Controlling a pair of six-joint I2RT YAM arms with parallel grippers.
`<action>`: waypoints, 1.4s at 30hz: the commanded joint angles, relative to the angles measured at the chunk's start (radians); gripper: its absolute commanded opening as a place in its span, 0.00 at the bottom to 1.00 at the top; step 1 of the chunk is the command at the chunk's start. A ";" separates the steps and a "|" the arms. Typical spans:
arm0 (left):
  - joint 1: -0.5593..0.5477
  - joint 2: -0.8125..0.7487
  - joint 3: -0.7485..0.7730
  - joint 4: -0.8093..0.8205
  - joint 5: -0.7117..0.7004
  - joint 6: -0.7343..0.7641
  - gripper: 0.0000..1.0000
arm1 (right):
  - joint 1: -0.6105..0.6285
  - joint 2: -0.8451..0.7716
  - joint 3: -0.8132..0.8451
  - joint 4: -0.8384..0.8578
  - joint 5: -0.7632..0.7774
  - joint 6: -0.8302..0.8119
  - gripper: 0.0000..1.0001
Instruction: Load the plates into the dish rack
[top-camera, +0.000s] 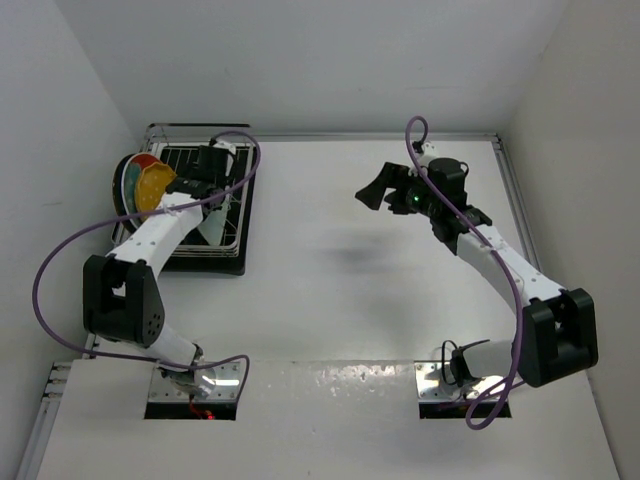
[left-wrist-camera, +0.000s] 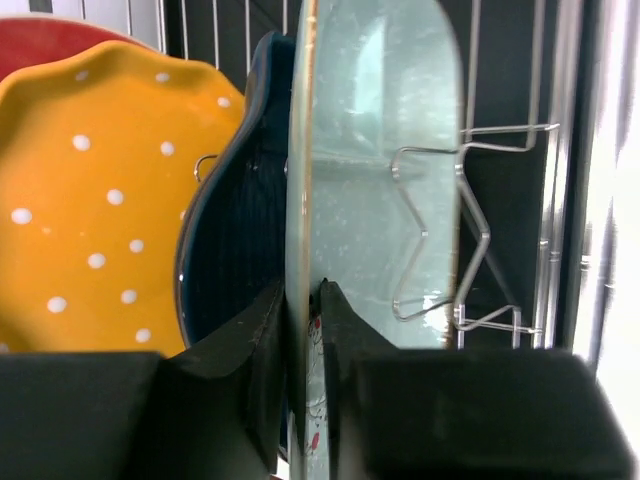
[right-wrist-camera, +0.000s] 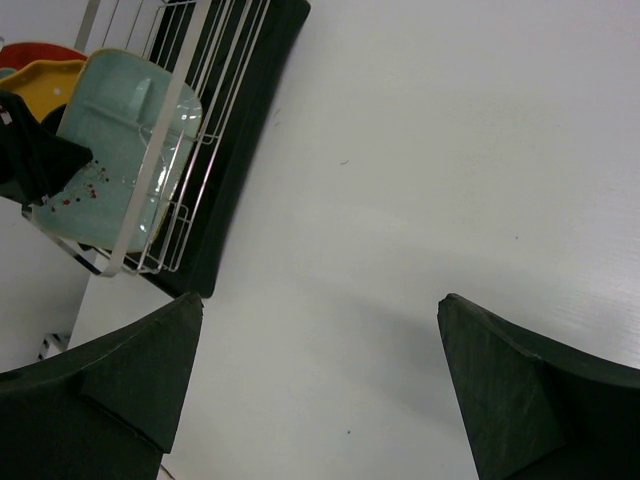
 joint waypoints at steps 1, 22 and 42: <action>0.043 -0.003 0.012 0.021 -0.062 0.008 0.26 | -0.001 -0.036 -0.008 0.023 -0.015 0.009 1.00; 0.004 -0.545 0.044 -0.269 0.312 0.320 0.67 | -0.052 -0.172 -0.172 -0.014 0.159 -0.048 1.00; -0.016 -1.518 -0.954 -0.063 0.404 0.612 1.00 | -0.046 -0.530 -0.540 -0.149 0.304 -0.048 1.00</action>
